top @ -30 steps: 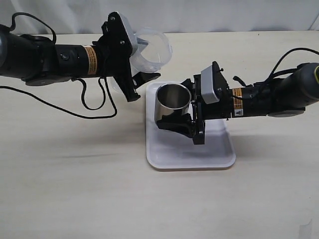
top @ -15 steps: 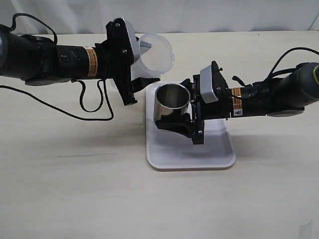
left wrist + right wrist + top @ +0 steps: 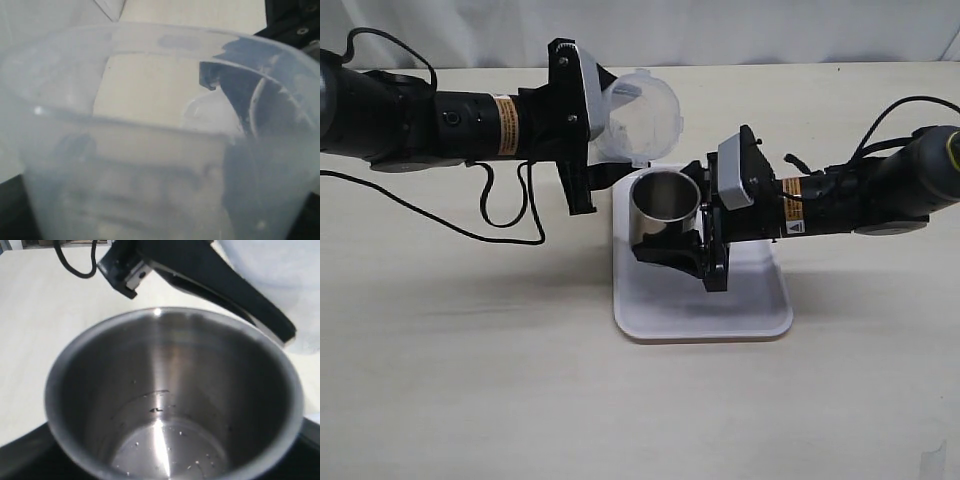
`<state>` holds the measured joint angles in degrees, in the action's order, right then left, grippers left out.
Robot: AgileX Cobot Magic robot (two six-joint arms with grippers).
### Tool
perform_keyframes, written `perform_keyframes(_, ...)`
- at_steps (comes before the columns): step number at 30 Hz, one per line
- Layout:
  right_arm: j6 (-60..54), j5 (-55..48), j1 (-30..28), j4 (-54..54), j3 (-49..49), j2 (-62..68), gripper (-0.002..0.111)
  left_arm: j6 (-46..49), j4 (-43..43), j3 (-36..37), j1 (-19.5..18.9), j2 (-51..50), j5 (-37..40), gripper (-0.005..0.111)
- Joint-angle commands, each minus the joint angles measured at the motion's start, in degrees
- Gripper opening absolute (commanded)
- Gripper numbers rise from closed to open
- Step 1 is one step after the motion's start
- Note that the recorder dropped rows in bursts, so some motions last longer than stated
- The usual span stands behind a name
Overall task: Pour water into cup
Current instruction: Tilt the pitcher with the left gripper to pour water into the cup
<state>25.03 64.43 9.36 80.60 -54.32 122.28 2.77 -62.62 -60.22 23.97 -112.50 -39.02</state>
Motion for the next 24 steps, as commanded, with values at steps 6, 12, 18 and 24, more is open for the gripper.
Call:
perform_keyframes(6, 0.0, 1.9, 0.1, -1.7, -0.3, -0.1, 0.004, 6.1, 0.4, -0.7, 0.0, 0.9, -2.4, 0.000)
perform_keyframes(12, -0.1, 3.4, 0.1, -2.9, -0.3, 0.1, 0.004, 6.6, 0.4, -0.7, 0.0, 0.9, -2.4, 0.000)
perform_keyframes(18, -2.3, 5.5, 0.1, -3.5, -1.1, 3.4, 0.004, 6.6, 0.4, -0.7, 0.0, 0.9, -2.4, 0.000)
perform_keyframes(24, -3.0, 5.5, 0.1, -2.2, -1.5, 3.7, 0.004, 7.2, 0.4, -0.7, 0.0, 0.9, -1.6, 0.000)
